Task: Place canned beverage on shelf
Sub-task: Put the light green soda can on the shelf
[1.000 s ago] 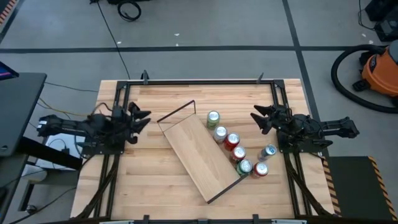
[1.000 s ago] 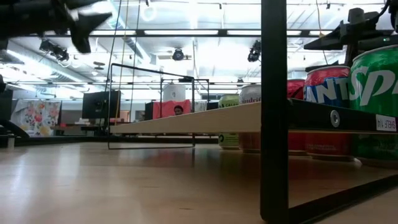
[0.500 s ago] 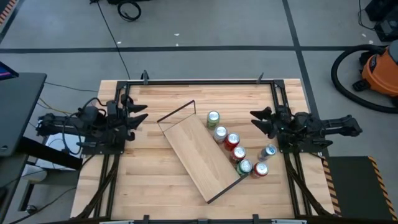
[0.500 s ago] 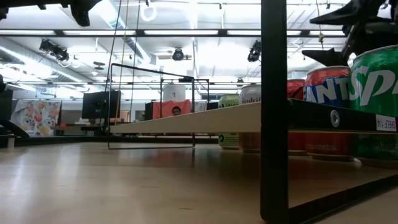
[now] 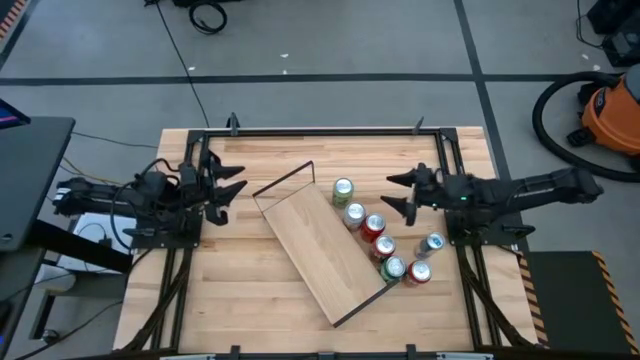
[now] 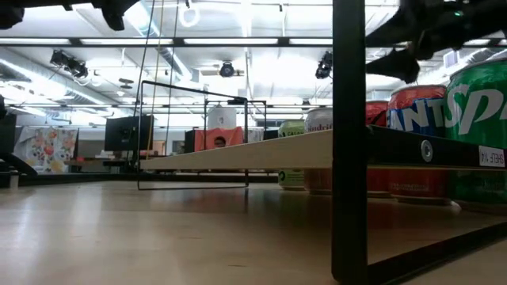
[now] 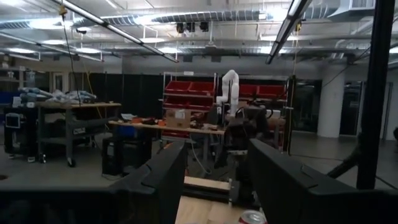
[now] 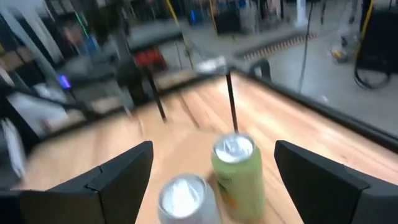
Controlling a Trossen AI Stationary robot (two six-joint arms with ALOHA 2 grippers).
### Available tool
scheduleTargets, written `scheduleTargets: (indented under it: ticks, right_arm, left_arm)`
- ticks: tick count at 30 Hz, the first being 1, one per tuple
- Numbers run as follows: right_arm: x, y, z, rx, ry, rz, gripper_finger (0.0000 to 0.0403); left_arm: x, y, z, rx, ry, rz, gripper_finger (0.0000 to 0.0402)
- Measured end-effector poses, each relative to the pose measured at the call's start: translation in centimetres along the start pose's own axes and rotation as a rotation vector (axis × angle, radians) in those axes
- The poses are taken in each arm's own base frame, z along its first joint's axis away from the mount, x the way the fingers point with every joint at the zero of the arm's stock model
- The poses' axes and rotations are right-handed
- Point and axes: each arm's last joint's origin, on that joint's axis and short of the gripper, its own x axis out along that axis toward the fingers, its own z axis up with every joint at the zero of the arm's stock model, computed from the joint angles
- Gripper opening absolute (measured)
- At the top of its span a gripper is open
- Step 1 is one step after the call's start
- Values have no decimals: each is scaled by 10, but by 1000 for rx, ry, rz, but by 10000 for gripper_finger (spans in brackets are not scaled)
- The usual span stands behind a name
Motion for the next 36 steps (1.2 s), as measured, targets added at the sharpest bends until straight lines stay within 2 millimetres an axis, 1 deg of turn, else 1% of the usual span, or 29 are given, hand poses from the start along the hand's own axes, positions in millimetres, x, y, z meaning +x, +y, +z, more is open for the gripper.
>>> scheduleTargets:
  ticks: [3, 7, 11, 13, 16, 21, 24, 27, 31, 36]
  right_arm:
    - [13, 8, 10, -57, 146, -46, 347]
    - [31, 19, 20, -122, 330, -89, 347]
    - [47, 33, 32, -155, 524, -67, 347]
    - [55, 39, 38, -159, 608, -82, 347]
    - [68, 49, 46, -174, 678, -100, 347]
    - [93, 64, 58, -232, 686, -96, 348]
    - [110, 63, 64, -289, 678, -126, 352]
    - [127, 58, 65, -345, 678, -158, 353]
    - [149, 43, 62, -324, 728, -159, 353]
    - [171, 23, 59, -297, 780, -166, 353]
  left_arm:
    - [2, -1, 2, 26, -18, 5, 183]
    - [8, -1, 5, 69, -7, 56, 183]
    - [13, -1, 5, 130, 18, 116, 183]
    - [15, -1, 5, 163, 22, 131, 183]
    - [17, -2, 7, 205, 4, 136, 183]
    - [19, -3, 9, 231, -34, 143, 183]
    - [20, -3, 10, 230, -45, 145, 183]
    - [20, -3, 10, 229, -45, 144, 183]
    - [20, -3, 8, 230, -29, 140, 183]
    - [20, -3, 6, 223, -6, 136, 183]
